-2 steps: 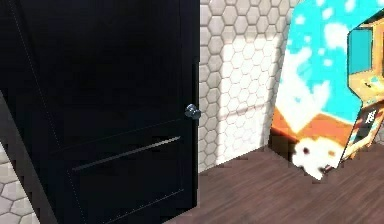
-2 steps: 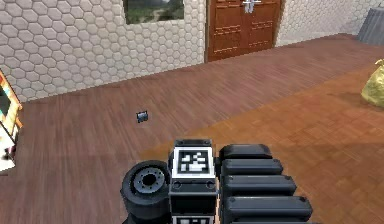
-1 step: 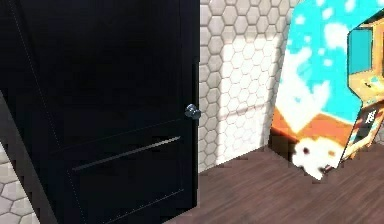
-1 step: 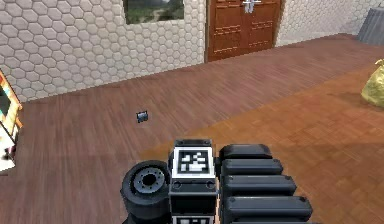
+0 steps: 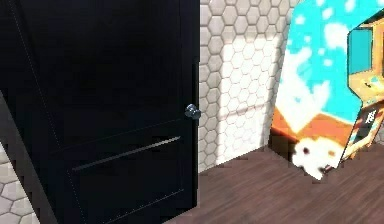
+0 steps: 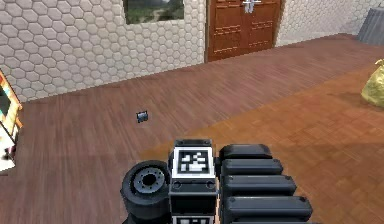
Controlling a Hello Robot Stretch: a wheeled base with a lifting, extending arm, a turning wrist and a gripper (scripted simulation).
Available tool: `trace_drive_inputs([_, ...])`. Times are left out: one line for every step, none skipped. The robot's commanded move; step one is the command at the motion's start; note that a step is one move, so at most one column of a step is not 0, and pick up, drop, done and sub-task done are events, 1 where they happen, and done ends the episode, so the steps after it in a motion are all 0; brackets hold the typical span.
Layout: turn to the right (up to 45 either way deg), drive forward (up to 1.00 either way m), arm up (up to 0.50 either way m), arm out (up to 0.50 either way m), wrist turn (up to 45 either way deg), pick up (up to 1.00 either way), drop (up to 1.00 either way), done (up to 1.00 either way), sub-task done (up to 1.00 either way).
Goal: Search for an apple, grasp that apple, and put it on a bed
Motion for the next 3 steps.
trace_drive_inputs([-36.0,0.00,0.00,0.00,0.0,0.00,0.00,0.00,0.00])
trace_drive_inputs([-45.0,0.00,0.00,0.00,0.0,0.00,0.00,0.00,0.00])
trace_drive_inputs([6.0,0.00,0.00,0.00,0.0,0.00,0.00,0.00,0.00])
